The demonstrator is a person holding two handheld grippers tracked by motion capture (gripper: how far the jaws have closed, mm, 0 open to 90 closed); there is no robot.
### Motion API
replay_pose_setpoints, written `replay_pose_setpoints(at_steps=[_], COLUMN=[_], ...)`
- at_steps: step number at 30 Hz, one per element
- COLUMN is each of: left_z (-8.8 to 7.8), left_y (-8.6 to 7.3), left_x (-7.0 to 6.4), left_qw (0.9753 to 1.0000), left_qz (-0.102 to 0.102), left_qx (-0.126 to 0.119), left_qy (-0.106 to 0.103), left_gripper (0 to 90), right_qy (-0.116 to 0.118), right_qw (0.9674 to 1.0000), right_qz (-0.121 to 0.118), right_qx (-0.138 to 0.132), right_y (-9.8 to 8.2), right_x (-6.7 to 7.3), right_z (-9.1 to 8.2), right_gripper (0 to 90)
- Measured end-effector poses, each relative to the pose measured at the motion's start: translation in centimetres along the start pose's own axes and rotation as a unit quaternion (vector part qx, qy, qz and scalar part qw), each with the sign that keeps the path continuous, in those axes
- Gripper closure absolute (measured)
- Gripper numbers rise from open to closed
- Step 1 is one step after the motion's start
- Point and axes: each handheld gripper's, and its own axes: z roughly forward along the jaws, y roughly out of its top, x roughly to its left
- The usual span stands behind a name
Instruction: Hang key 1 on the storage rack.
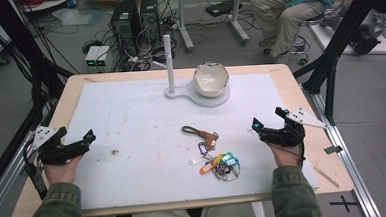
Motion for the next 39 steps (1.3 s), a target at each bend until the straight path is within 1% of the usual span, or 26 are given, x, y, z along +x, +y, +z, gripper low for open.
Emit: replay_pose_setpoints(at_steps=[3,10,14,17,22,25,27,31,36,37,38,39], left_z=[-0.1,-0.1,-0.1,-0.1,0.0,0.0,0.0,0.0,0.0,0.0,-0.1,-0.1], left_y=[0.0,0.0,0.0,0.0,0.0,0.0,0.0,0.0,0.0,0.0,-0.1,-0.1], left_x=[0.0,0.0,-0.1,-0.1,-0.2,-0.2,-0.3,-0.3,-0.3,-0.3,-0.3,-0.3], left_qw=[1.0000,1.0000,1.0000,1.0000,1.0000,1.0000,1.0000,1.0000,1.0000,1.0000,1.0000,1.0000], left_qz=[-0.003,-0.001,0.000,0.001,0.001,0.003,0.003,0.004,0.003,0.003,0.003,0.002], left_qx=[-0.002,-0.003,-0.004,-0.004,-0.002,-0.002,-0.002,-0.001,-0.001,-0.001,0.000,0.000], left_qy=[-0.001,-0.001,-0.001,-0.002,-0.003,-0.005,-0.005,-0.005,-0.004,-0.004,-0.004,-0.004], left_gripper=[1.7,1.7,1.7,1.7,1.7,1.7,1.7,1.7,1.7,1.7,1.7,1.7], right_qy=[0.000,-0.001,0.001,-0.003,0.003,0.012,0.022,0.037,0.052,0.052,0.057,0.061], right_qw=[1.0000,1.0000,1.0000,0.9999,0.9995,0.9991,0.9985,0.9971,0.9947,0.9947,0.9937,0.9930], right_qz=[0.001,0.003,0.003,-0.009,-0.016,-0.018,-0.016,-0.022,-0.031,-0.031,-0.034,-0.032], right_qx=[0.000,0.001,0.007,0.013,0.028,0.036,0.048,0.063,0.083,0.083,0.090,0.096], right_y=[0.0,0.0,0.1,0.2,0.4,0.5,0.6,1.0,1.5,1.5,1.7,1.8], right_x=[0.0,0.0,0.1,0.2,0.5,0.8,1.0,1.6,2.2,2.2,2.4,2.6], right_z=[0.1,0.0,0.1,0.3,0.7,1.0,1.2,1.8,2.6,2.6,3.0,3.1], right_gripper=[0.7,0.6,0.6,0.6,0.7,0.7,0.7,0.7,0.7,0.7,0.7,0.7])
